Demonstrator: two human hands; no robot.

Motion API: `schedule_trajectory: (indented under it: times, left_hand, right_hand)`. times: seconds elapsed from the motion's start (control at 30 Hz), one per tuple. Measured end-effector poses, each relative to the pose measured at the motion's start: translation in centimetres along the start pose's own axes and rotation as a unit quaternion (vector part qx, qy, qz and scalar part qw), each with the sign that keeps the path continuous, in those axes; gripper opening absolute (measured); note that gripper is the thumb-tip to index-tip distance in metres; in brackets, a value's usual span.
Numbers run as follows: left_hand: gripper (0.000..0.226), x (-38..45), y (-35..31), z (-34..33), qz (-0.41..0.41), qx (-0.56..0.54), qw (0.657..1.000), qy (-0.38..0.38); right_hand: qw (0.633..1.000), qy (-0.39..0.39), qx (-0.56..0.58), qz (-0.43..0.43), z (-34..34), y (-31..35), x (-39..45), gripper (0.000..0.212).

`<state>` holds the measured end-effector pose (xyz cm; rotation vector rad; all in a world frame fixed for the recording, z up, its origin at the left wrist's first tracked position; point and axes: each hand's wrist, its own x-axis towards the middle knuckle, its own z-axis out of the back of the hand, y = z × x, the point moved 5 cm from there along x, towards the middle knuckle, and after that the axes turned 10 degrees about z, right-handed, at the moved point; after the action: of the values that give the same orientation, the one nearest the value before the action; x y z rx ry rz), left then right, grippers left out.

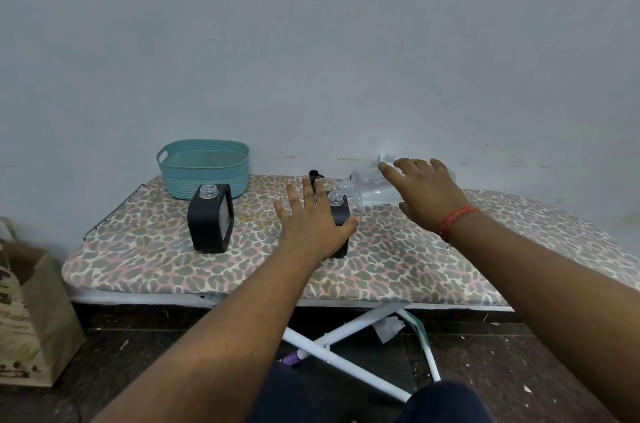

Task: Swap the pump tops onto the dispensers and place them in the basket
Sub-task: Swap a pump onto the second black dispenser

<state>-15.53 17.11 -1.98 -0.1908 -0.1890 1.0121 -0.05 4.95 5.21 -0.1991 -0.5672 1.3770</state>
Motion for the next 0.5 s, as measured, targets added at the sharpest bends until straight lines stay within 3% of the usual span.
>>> schedule_trajectory:
  times: [0.5]
  left_hand:
    - [0.110, 0.00, 0.05, -0.14, -0.001, 0.009, 1.000, -0.011]
  right_hand:
    - [1.000, 0.004, -0.009, 0.006, 0.31, -0.04, -0.08, 0.078]
